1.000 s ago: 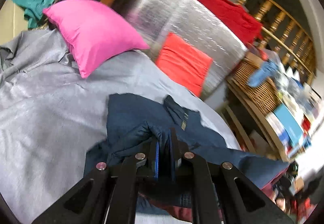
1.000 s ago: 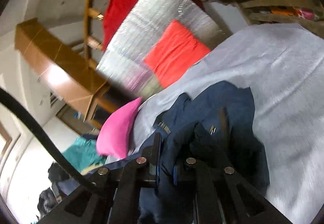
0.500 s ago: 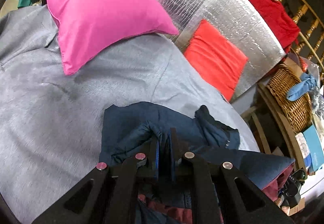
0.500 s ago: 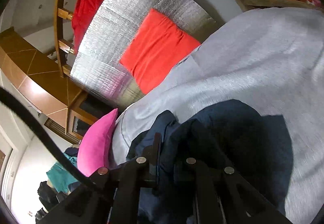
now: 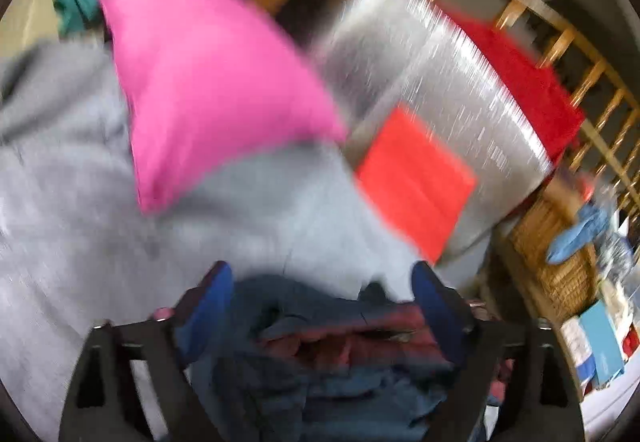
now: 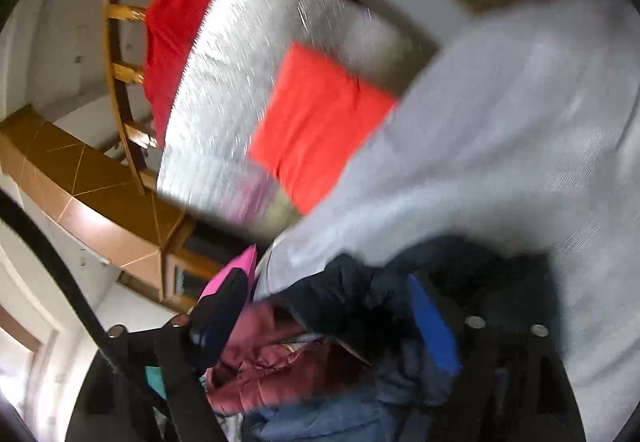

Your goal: Fold large clothes

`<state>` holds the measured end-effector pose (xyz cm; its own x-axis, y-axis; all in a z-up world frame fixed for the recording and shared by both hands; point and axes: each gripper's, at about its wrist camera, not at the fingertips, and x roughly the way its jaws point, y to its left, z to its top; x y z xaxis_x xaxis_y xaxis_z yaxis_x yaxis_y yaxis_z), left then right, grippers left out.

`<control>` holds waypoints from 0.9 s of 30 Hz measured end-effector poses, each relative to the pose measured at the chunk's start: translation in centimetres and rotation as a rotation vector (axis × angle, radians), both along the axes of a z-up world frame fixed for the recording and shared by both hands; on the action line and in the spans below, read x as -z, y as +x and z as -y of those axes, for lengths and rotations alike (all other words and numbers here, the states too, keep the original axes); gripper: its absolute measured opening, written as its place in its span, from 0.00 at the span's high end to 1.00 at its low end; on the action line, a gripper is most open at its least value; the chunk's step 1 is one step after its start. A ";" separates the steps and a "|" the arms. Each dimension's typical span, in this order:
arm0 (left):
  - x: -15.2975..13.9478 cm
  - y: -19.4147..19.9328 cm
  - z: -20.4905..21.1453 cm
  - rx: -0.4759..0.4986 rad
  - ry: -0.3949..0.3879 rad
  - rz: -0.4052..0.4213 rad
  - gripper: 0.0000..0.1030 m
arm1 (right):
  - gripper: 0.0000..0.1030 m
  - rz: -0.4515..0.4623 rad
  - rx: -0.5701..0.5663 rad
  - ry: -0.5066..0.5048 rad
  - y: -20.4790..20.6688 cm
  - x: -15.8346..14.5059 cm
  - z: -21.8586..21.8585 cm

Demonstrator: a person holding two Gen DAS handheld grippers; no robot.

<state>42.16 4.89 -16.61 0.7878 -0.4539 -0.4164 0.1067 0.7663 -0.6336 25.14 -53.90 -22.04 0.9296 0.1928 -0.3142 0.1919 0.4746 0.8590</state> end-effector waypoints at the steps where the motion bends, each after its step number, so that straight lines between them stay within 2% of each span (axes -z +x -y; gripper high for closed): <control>1: -0.4 -0.5 -0.8 -0.023 0.003 0.000 0.06 | 0.17 -0.002 0.011 -0.007 -0.7 -0.4 0.4; 4: 0.6 -0.6 -1.4 -0.043 0.077 -0.106 0.06 | 0.17 -0.069 0.050 -0.023 -2.8 -0.6 1.3; 6: 2.0 -1.2 -1.4 -0.045 0.124 -0.170 0.06 | 0.17 -0.095 0.055 -0.011 -3.8 0.0 1.7; 8: 3.2 -1.6 -1.0 -0.032 0.185 -0.253 0.06 | 0.17 -0.158 0.043 -0.001 -4.6 0.9 1.7; 12: 4.5 -2.7 -0.1 0.020 0.311 -0.344 0.06 | 0.17 -0.305 -0.034 -0.053 -4.8 2.4 0.0; 16: 6.0 -4.0 -0.5 0.042 0.382 -0.416 0.06 | 0.17 -0.349 -0.064 -0.064 -6.2 3.7 -0.5; 19: 7.1 -4.4 -1.4 0.071 0.358 -0.449 0.06 | 0.17 -0.353 -0.098 -0.054 -6.1 4.5 -0.4; 23: 7.9 -4.8 -0.9 0.125 0.341 -0.423 0.06 | 0.15 -0.363 -0.209 0.004 -3.8 6.8 -2.0; 25: 8.2 -4.8 -0.3 0.168 0.320 -0.402 0.06 | 0.02 -0.352 -0.215 -0.054 -3.2 6.6 -3.6; 27: 8.7 -4.6 0.0 0.210 0.275 -0.395 0.06 | 0.00 -0.348 -0.245 -0.093 -2.5 6.2 -5.0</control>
